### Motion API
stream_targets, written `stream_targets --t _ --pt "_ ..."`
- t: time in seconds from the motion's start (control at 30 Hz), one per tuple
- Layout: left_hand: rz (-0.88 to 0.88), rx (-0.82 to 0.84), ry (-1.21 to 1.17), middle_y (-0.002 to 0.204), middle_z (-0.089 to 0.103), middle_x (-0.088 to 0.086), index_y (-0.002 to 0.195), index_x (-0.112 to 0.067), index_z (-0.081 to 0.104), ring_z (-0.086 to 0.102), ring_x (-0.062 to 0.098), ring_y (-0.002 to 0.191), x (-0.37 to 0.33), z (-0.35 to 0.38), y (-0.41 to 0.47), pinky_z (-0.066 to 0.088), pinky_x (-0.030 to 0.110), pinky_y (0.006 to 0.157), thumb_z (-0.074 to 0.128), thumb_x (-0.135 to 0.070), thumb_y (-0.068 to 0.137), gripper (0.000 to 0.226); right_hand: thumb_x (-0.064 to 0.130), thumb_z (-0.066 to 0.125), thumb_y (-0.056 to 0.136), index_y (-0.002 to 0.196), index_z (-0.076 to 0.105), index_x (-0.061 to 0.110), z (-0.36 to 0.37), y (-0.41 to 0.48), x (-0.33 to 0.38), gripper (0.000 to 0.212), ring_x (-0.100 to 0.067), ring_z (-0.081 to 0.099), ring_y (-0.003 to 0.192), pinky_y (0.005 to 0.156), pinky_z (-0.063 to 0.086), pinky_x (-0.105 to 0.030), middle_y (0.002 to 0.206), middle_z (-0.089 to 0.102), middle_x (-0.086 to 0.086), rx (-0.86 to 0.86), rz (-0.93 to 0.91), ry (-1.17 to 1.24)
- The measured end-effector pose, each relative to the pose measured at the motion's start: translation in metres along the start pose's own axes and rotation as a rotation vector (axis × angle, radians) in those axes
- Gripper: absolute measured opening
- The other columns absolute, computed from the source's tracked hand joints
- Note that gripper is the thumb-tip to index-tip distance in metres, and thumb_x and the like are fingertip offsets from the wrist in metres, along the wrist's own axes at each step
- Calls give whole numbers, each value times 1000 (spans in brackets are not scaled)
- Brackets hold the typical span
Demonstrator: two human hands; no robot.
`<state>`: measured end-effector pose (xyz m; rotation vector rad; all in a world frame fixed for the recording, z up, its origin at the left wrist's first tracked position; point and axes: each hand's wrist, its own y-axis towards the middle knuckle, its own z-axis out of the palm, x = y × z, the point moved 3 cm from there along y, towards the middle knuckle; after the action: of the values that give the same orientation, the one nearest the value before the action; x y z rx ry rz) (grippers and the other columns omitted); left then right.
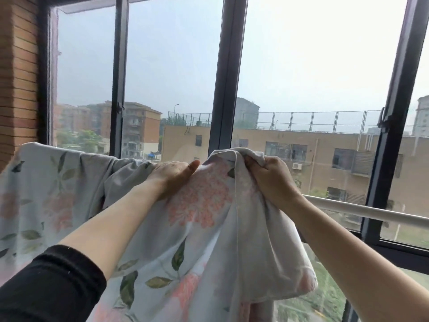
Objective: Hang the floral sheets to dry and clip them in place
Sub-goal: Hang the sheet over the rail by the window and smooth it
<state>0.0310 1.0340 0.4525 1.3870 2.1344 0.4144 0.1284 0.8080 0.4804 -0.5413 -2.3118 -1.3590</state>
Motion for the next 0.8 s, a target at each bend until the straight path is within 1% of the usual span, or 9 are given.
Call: stream_targets --t 0.13,0.2,0.3,0.4,0.47,0.53,0.63,0.7,0.8 --pt "-41 -38 -8 120 64 10 110 -21 63 55 29 115 -3 3 3 38 42 98 -20 -95 47 128 30 53 96 77 78 34 -5 11 -5 31 2 63 67 68 51 -21 72 74 12 82 39 208" --pt "-84 -29 -34 128 61 10 121 -23 61 52 28 121 -3 0 3 35 41 101 -19 -94 47 130 30 56 94 73 79 30 -5 20 -8 31 -10 70 74 74 55 -30 73 75 6 116 118 324" --pt "-99 -4 -57 137 55 8 131 -25 54 47 25 128 -11 -7 -2 31 40 107 -19 -97 41 137 33 60 86 81 78 14 -2 35 -18 27 -31 71 89 81 57 -47 85 76 -12 136 218 444" --pt "-107 70 -70 145 46 9 139 -19 45 41 23 134 -22 -7 -3 27 38 111 -15 -98 41 139 32 59 73 86 75 11 8 46 -42 29 -29 70 91 82 58 -47 93 75 -11 202 322 283" --pt "-129 106 -66 139 51 11 128 -20 51 49 25 122 -25 -5 2 34 39 103 -9 -98 48 126 29 60 73 93 72 12 15 48 -60 30 -25 68 89 83 57 -44 101 72 -10 318 426 198" --pt "-108 68 -61 131 53 12 113 -24 54 53 24 109 -34 -4 5 40 40 95 -2 -99 54 110 12 52 86 99 67 14 15 45 -60 20 -23 60 81 73 56 -38 103 64 -13 418 442 217" --pt "129 -148 -115 145 44 1 139 -25 43 41 19 132 -74 3 1 32 39 110 18 -68 85 74 -7 31 96 126 55 10 13 43 -54 43 -18 53 75 53 49 -20 111 58 -13 487 426 381" --pt "258 -124 -212 148 43 -4 144 -29 38 37 14 136 -104 12 -3 29 38 113 24 -57 89 63 -11 29 94 120 56 14 17 44 -54 46 -15 54 72 54 50 -18 102 58 -12 522 420 484" --pt "239 -35 -160 135 58 -4 132 -33 50 51 19 125 -111 30 -3 39 39 103 22 -61 88 59 -11 39 89 92 64 10 19 45 -54 33 -16 58 68 51 52 -20 84 61 -9 542 451 373"
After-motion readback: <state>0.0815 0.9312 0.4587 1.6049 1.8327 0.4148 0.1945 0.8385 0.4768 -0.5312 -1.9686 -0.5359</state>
